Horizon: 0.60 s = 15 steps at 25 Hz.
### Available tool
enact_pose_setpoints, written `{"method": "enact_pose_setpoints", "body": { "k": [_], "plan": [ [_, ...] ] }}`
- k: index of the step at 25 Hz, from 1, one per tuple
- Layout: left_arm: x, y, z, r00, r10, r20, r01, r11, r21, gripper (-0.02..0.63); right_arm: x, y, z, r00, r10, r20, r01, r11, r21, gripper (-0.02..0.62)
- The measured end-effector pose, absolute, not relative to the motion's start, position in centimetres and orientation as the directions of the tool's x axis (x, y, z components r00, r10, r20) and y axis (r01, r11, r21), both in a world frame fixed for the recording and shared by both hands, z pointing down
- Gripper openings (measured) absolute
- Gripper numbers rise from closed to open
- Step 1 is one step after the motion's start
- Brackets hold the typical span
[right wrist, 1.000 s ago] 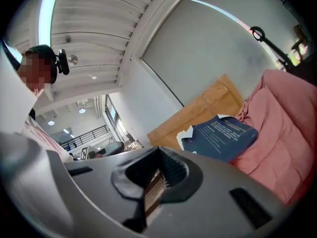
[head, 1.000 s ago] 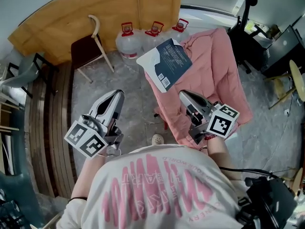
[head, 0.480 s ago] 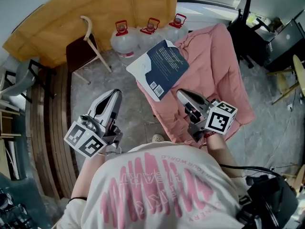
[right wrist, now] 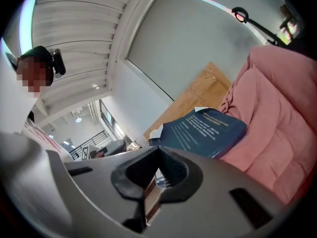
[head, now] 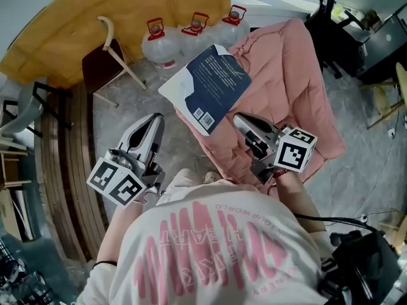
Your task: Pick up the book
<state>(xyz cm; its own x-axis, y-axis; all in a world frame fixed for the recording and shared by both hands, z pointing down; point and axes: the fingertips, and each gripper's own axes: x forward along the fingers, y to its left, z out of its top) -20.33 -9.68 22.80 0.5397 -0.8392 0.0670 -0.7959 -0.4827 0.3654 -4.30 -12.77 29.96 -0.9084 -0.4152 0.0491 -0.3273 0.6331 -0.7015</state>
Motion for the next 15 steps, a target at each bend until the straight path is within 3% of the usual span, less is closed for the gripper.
{"method": "enact_pose_setpoints", "body": {
  "k": [11,15],
  "plan": [
    [-20.1,-11.6,23.5,0.551,-0.832,0.069,-0.788,-0.491,0.372,0.012,-4.8,-13.1,31.8,-0.921,-0.38,0.084,-0.329,0.643,-0.692,0.008],
    [-20.1,-13.0,24.3,0.552,-0.818,0.158,-0.815,-0.49,0.309,0.135,-4.9,-13.8,32.5,-0.915,-0.39,0.1,-0.341,0.617,-0.71,0.019]
  ]
}}
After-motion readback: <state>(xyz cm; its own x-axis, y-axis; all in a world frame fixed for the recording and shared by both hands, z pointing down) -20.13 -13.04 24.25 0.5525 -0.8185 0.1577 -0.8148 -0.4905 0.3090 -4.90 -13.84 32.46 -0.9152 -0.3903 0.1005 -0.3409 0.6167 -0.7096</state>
